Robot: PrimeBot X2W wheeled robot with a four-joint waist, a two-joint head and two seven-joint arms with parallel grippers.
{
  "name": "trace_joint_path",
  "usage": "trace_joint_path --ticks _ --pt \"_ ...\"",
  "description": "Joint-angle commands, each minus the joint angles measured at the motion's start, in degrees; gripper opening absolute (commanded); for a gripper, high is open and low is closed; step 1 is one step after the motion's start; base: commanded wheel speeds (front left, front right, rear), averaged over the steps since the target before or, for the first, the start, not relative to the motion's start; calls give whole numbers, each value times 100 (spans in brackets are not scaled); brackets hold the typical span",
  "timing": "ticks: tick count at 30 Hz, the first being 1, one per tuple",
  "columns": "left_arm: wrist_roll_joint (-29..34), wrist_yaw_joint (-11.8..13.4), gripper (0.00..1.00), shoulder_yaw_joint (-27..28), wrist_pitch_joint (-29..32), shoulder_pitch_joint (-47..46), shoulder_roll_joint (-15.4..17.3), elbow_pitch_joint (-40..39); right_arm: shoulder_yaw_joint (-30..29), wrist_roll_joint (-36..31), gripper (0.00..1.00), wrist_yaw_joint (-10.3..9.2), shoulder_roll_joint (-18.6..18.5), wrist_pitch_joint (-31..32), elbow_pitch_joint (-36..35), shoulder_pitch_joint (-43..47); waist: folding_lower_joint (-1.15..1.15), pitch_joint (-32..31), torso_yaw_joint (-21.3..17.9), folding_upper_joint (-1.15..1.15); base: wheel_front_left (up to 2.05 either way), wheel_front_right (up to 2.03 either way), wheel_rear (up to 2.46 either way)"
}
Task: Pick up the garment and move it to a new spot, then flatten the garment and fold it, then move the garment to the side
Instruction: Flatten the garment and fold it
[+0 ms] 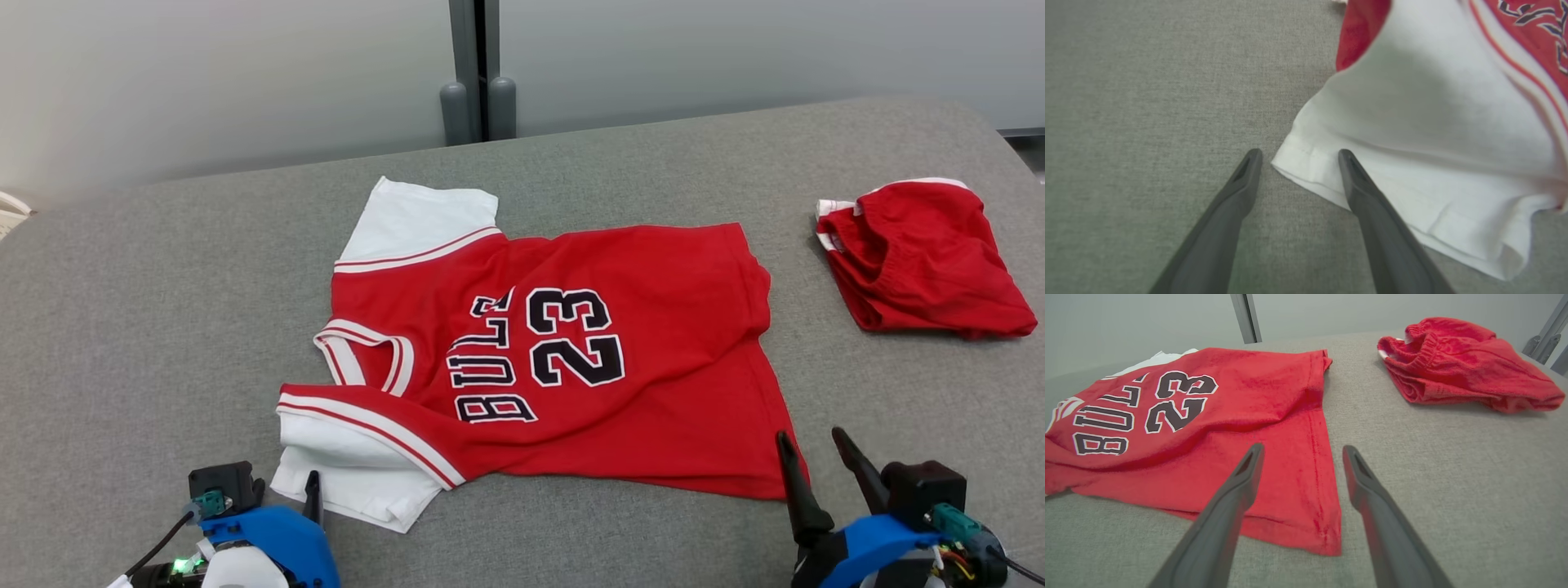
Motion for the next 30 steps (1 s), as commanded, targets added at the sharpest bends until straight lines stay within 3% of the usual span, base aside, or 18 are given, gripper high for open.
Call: trace_joint_path --ticks 1,2,3,5,7,13,20,21,22,23,24,25,30 --pt "15 11 100 -11 2 -86 29 118 -29 -35 100 1 -3 80 8 121 -1 26 -28 -1 0 0 0" --pt "-7 -13 100 -18 22 -91 23 183 -65 -33 100 1 -3 137 41 158 -1 41 -43 -1 0 0 0" --pt "-33 -32 92 -22 28 -103 11 234 -99 -49 100 1 -3 207 87 195 -1 54 -54 -1 0 0 0" --pt "-43 -70 37 -46 46 -129 -3 344 -184 -64 100 1 -2 304 183 211 -1 83 -66 -1 0 0 0" --pt "-51 -76 0 -64 21 -160 -10 408 -277 -116 100 2 -2 369 348 154 -1 110 -62 -1 0 0 0" --pt "-97 -124 0 -106 -145 -259 -61 439 -443 115 100 1 -4 321 1106 -276 -1 184 71 -1 0 0 0" --pt "-180 -156 0 -118 -325 -229 -86 368 -156 224 100 3 7 533 2102 -680 -1 225 259 -1 0 0 0" --pt "-198 -153 0 -114 -363 -218 -90 330 -101 253 85 8 22 560 2184 -706 -1 223 272 -1 0 0 0" --pt "-210 -154 0 -109 -396 -204 -95 291 -62 297 49 10 29 563 2252 -726 -1 219 282 -1 0 0 0" --pt "-214 -158 0 -102 -426 -192 -97 251 -42 311 42 10 39 542 2301 -743 -1 211 288 -1 0 0 0" --pt "-237 -172 0 -96 -460 -187 -101 201 -18 318 25 11 44 524 2344 -759 -1 203 293 -1 0 0 0" --pt "-268 -190 0 -85 -497 -190 -110 139 3 337 0 15 47 498 2358 -784 -1 192 295 -1 0 0 0" --pt "-670 -381 0 85 -554 -120 -242 -262 19 486 0 7 9 270 2167 -906 -1 59 270 -1 0 0 0"
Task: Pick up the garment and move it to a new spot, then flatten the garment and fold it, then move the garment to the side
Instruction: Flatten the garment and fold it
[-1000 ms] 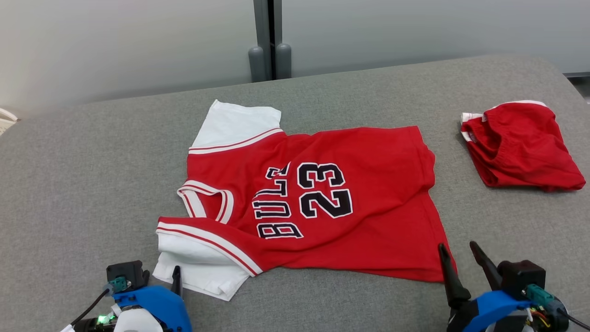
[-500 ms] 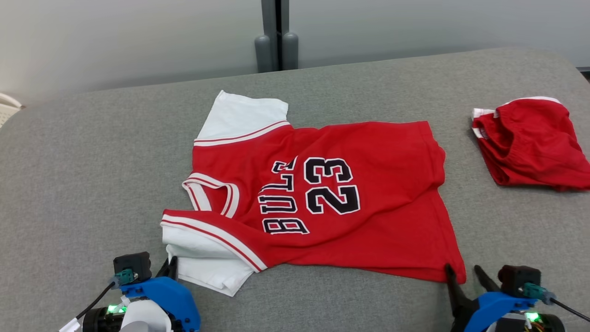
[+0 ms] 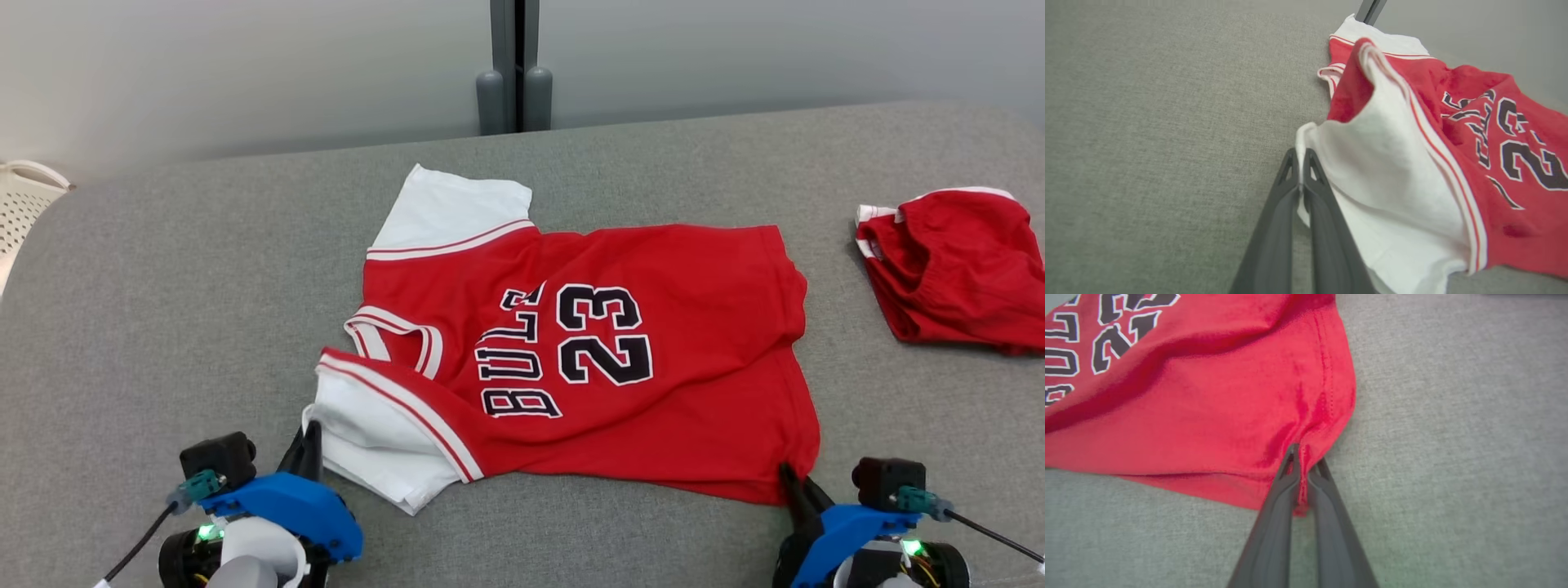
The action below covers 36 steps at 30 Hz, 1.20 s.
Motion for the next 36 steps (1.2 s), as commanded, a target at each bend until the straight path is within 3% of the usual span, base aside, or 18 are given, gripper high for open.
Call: trace_joint_path --ticks 1,7,12,19,25,30,36 --pt "-217 -108 0 81 7 83 -54 -203 -5 93 0 14 13 -86 -128 -81 -1 -86 -33 -1 0 0 0" --pt "-882 -310 0 234 142 97 -167 -1262 -36 329 0 10 12 -98 -981 -79 -1 -406 -87 -1 0 0 0" --pt "-1306 -335 0 387 391 80 -154 -2571 29 609 0 10 -133 90 -2321 99 -1 -707 -142 -1 0 0 0" --pt "-1900 -45 0 633 1089 -181 -131 -4805 -171 853 0 10 -470 562 -4459 258 -1 -947 -230 -1 0 0 0" --pt "-1902 310 0 748 1706 -635 171 -6418 -507 966 0 10 -598 1100 -6052 333 -1 -1017 -297 -1 0 0 0" --pt "-1759 479 0 731 2184 -1136 470 -6868 -745 926 0 10 -624 1573 -6812 339 -1 -936 -321 -1 0 0 0" --pt "-1821 593 0 596 2518 -1635 504 -6418 -720 992 0 10 -614 1882 -6439 62 -1 -614 -323 -1 0 0 0"
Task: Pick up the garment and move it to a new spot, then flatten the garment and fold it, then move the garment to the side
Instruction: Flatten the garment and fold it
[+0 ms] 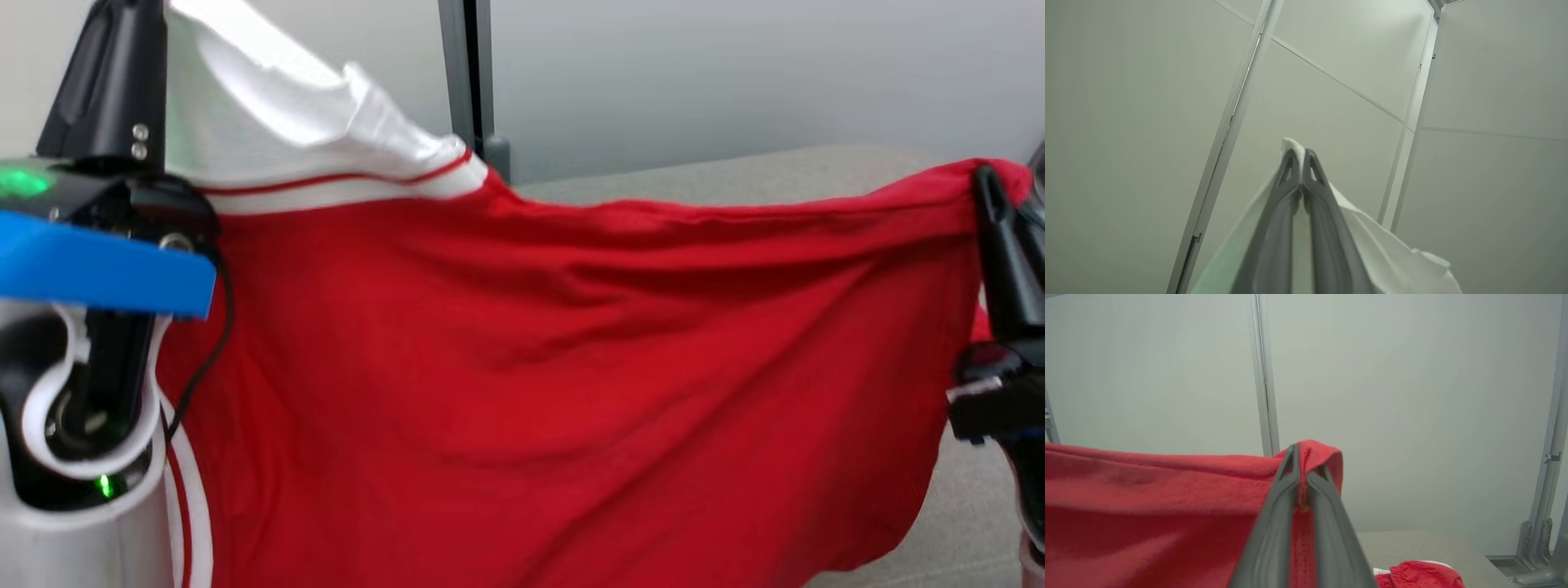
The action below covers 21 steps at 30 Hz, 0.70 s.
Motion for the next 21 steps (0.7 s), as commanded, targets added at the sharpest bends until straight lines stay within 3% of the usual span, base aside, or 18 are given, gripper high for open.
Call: trace_joint_path --ticks 1,5,13,21 --pt "62 7 0 -36 21 -227 35 160 50 45 0 3 -38 17 181 -225 0 200 55 0 0 0 0" --pt "190 -19 0 -162 64 -998 31 871 278 -58 0 3 -142 -143 1060 -1122 0 831 63 0 0 0 0" --pt "756 -32 0 -195 -401 -3608 64 2769 830 -540 0 3 -85 -806 3267 -3996 0 1952 86 0 0 0 0" --pt "1239 -139 0 -462 -1296 -5415 -201 4637 578 -1629 0 3 -38 -1555 5523 -6243 0 2753 481 0 0 0 0"
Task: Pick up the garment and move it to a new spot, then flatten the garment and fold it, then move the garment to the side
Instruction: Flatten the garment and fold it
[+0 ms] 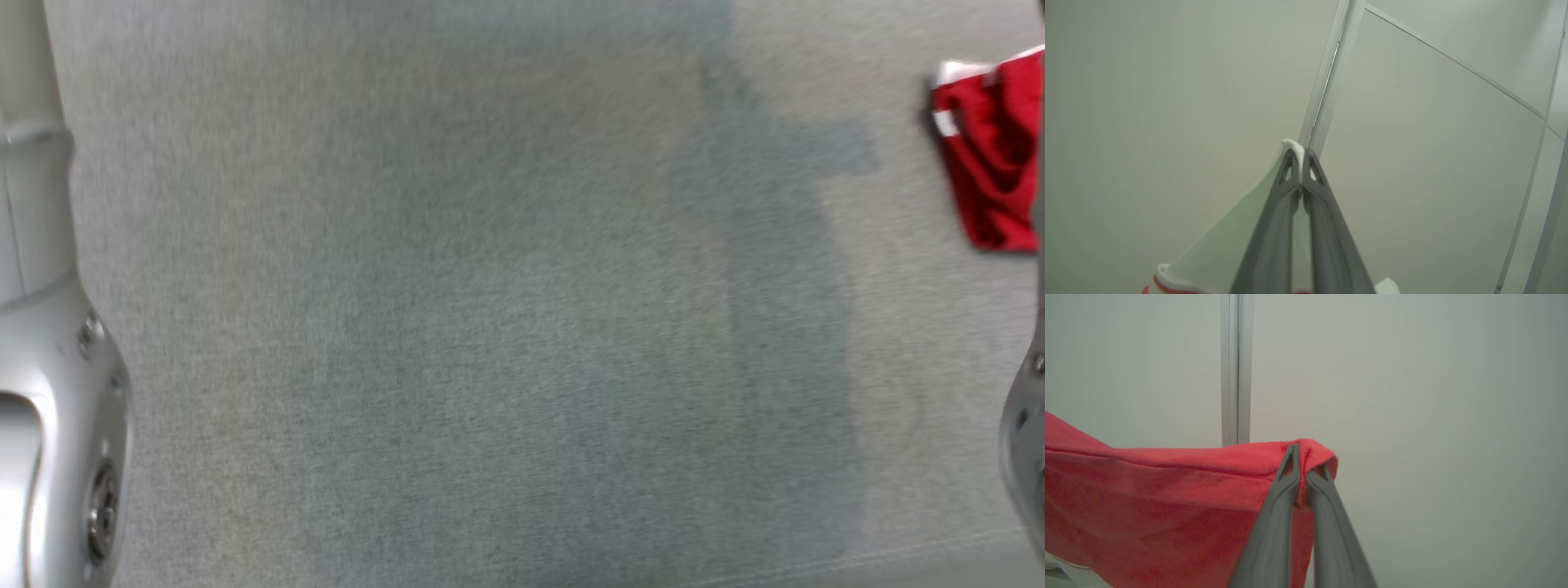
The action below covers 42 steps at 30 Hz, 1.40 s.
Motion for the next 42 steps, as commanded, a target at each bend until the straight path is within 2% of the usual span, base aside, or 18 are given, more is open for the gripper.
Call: trace_joint_path --ticks 1,5,10,14,20,24,30,34,42 --pt "98 -31 0 -25 -215 -277 -21 214 -116 -212 0 2 -3 -152 317 -304 -1 432 348 -1 0 0 0" --pt "61 -149 0 -79 -738 -458 -250 801 -478 -788 0 2 19 -627 1071 -864 -1 973 586 -1 0 0 0" --pt "-96 -424 0 -200 -1307 3 -415 1335 -819 -1286 0 2 116 -1146 1951 -895 -1 1396 724 -1 0 0 0" --pt "-175 -598 0 -328 -1671 472 -490 1658 -1031 -1511 0 2 64 -1348 2525 -695 -1 1546 752 -1 0 0 0" --pt "-337 -807 0 -445 -1981 1128 -477 1852 -1235 -1562 0 2 72 -1464 2981 -529 -1 1563 698 -1 0 0 0" --pt "-447 -878 0 -477 -2116 1611 -360 1609 -1152 -1299 0 3 222 -1484 2977 -449 -1 1511 611 -1 0 0 0" --pt "-710 -923 0 -399 -2221 2632 -134 774 -521 -616 0 2 344 -1486 2711 10 -1 1217 494 -1 0 0 0" --pt "-812 -921 0 -365 -2254 3521 1 143 -150 -20 0 3 302 -1487 2500 562 -1 867 463 -1 0 0 0" --pt "-1029 -707 0 -352 -2143 5418 86 -1000 470 1008 0 3 75 -1487 1819 1995 -1 -66 495 -1 0 0 0"
